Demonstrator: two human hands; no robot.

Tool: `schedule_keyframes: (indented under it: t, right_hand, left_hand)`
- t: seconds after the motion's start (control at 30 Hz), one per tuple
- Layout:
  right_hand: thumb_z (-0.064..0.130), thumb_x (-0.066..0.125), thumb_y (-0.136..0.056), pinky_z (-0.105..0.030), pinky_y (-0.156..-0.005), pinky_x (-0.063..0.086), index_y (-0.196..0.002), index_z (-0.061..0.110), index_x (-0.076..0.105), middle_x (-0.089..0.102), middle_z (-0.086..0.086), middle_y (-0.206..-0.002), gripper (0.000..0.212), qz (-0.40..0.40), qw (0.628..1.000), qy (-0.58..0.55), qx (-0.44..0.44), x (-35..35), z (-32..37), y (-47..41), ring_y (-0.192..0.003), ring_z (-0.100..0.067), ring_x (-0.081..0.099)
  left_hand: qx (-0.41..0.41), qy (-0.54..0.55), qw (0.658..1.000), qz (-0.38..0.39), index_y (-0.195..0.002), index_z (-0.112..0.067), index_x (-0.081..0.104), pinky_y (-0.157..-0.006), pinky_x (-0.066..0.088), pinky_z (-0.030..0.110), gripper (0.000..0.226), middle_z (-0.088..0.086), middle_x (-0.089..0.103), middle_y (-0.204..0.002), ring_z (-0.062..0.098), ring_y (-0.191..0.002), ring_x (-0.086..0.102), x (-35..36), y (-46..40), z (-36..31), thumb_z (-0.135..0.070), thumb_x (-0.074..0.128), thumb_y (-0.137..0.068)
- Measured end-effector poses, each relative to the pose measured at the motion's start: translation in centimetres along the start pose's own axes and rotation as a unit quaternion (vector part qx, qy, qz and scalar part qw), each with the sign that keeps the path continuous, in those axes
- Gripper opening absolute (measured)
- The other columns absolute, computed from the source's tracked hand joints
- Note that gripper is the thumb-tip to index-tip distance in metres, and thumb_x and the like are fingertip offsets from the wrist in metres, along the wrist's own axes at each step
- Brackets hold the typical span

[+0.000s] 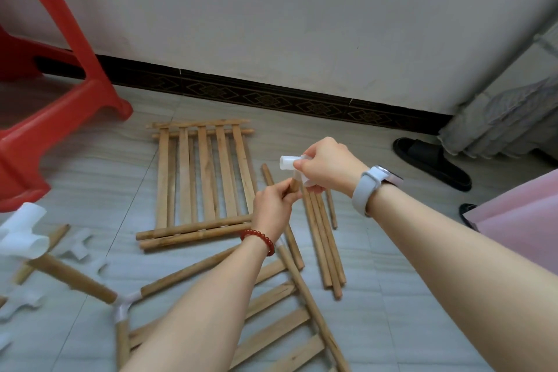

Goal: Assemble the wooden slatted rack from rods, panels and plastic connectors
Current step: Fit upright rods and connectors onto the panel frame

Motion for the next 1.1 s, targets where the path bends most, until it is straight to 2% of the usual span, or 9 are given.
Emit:
schedule_keyframes:
  t: [0.23, 0.33, 0.43, 0.6, 0.7, 0.87, 0.93, 1.03, 1.1]
  right_hand:
    - [0.024, 0.051, -0.092, -0.016, -0.041, 0.049, -0.087, 0.01, 0.066, 0.066, -0.006, -0.063, 0.021, -0.003, 0.999, -0.012, 0.032, 0.2, -0.5, -0.2, -0.05, -0.013, 0.064]
    - [0.023, 0.051, -0.092, -0.022, -0.048, 0.055, -0.091, 0.011, 0.065, 0.066, -0.007, -0.068, 0.019, -0.011, 0.999, -0.013, 0.046, 0.3, -0.5, -0.2, -0.057, -0.018, 0.068]
    - [0.023, 0.05, -0.091, -0.027, -0.055, 0.058, -0.094, 0.009, 0.065, 0.066, -0.007, -0.073, 0.021, -0.013, 0.998, 0.009, 0.061, 0.1, -0.5, 0.5, -0.062, -0.021, 0.068]
    - [0.035, 0.048, -0.088, -0.026, -0.05, 0.038, -0.093, 0.016, 0.066, 0.06, -0.003, -0.075, 0.027, -0.027, 0.985, 0.165, 0.052, -0.3, -0.4, 2.6, -0.063, -0.022, 0.056]
    - [0.037, 0.043, -0.092, -0.029, -0.056, 0.034, -0.092, 0.013, 0.059, 0.057, -0.004, -0.086, 0.028, -0.028, 0.971, 0.236, 0.039, -0.1, -0.4, 3.7, -0.068, -0.024, 0.051]
    - [0.03, 0.032, -0.1, -0.033, -0.064, 0.036, -0.102, 0.012, 0.05, 0.05, -0.012, -0.108, 0.026, -0.017, 0.97, 0.234, -0.057, 0.2, 0.0, 4.4, -0.085, -0.03, 0.049]
    - [0.028, 0.033, -0.1, -0.032, -0.063, 0.035, -0.093, 0.011, 0.052, 0.049, -0.011, -0.098, 0.027, -0.025, 0.975, 0.212, -0.065, 0.5, 0.4, 4.4, -0.077, -0.028, 0.047]
    - [0.024, 0.038, -0.099, -0.032, -0.066, 0.036, -0.09, 0.01, 0.053, 0.043, -0.008, -0.091, 0.023, -0.031, 0.98, 0.189, -0.055, 1.4, 1.2, 4.1, -0.075, -0.028, 0.045]
    - [0.02, 0.041, -0.097, -0.033, -0.066, 0.037, -0.084, 0.012, 0.05, 0.043, -0.008, -0.09, 0.018, -0.045, 0.98, 0.187, -0.047, 1.7, 1.6, 4.0, -0.075, -0.028, 0.045]
  left_hand:
    - [0.013, 0.008, 1.0, 0.015, -0.07, -0.034, 0.055, -0.05, 0.033, 0.009, 0.027, -0.021, 0.051, -0.051, -0.003, -0.053, 0.045, 0.1, 0.5, -0.3, -0.017, 0.056, -0.09]
    - [0.004, -0.067, 0.994, 0.081, -0.103, -0.031, 0.06, -0.075, 0.049, 0.022, 0.018, -0.012, 0.067, -0.092, 0.011, -0.085, 0.06, -1.1, 1.1, -0.6, -0.02, 0.049, -0.094]
    - [-0.028, -0.159, 0.977, 0.142, -0.14, -0.025, 0.038, -0.101, 0.041, 0.037, 0.047, 0.002, 0.048, -0.138, 0.021, -0.123, 0.048, -4.1, 3.6, 0.3, -0.021, 0.048, -0.095]
    - [-0.023, -0.279, 0.946, 0.164, -0.141, -0.021, 0.037, -0.103, 0.035, 0.032, 0.046, 0.004, 0.043, -0.141, 0.021, -0.128, 0.041, -11.3, 8.6, 0.9, -0.017, 0.046, -0.096]
    - [0.01, -0.344, 0.93, 0.127, -0.134, -0.019, 0.047, -0.092, 0.043, 0.034, 0.038, 0.003, 0.051, -0.129, 0.022, -0.116, 0.05, -15.3, 10.9, -0.7, -0.018, 0.044, -0.096]
    - [0.185, -0.475, 0.855, -0.098, -0.095, -0.007, 0.068, -0.065, 0.039, 0.037, 0.023, 0.01, 0.063, -0.092, 0.033, -0.084, 0.059, -22.3, 12.9, -4.9, 0.0, 0.068, -0.073]
    - [0.12, -0.471, 0.857, -0.171, -0.109, -0.006, 0.063, -0.075, 0.041, 0.043, 0.034, 0.015, 0.059, -0.108, 0.036, -0.099, 0.055, -24.3, 12.8, -5.3, -0.009, 0.071, -0.075]
    - [-0.134, -0.343, 0.913, -0.174, -0.139, -0.004, 0.032, -0.098, 0.032, 0.044, 0.063, 0.018, 0.034, -0.138, 0.035, -0.125, 0.035, -26.1, 12.1, -4.0, -0.036, 0.055, -0.091]
    - [-0.192, -0.253, 0.937, -0.144, -0.137, 0.0, 0.029, -0.091, 0.034, 0.034, 0.059, 0.019, 0.029, -0.137, 0.032, -0.117, 0.042, -26.1, 11.4, -3.2, -0.034, 0.049, -0.094]
Point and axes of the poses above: each hand's wrist, its own y-axis away from the middle knuckle, its own x-axis out of the palm, z = x × y, the point moved 1 cm from there along -y, towards the middle knuckle
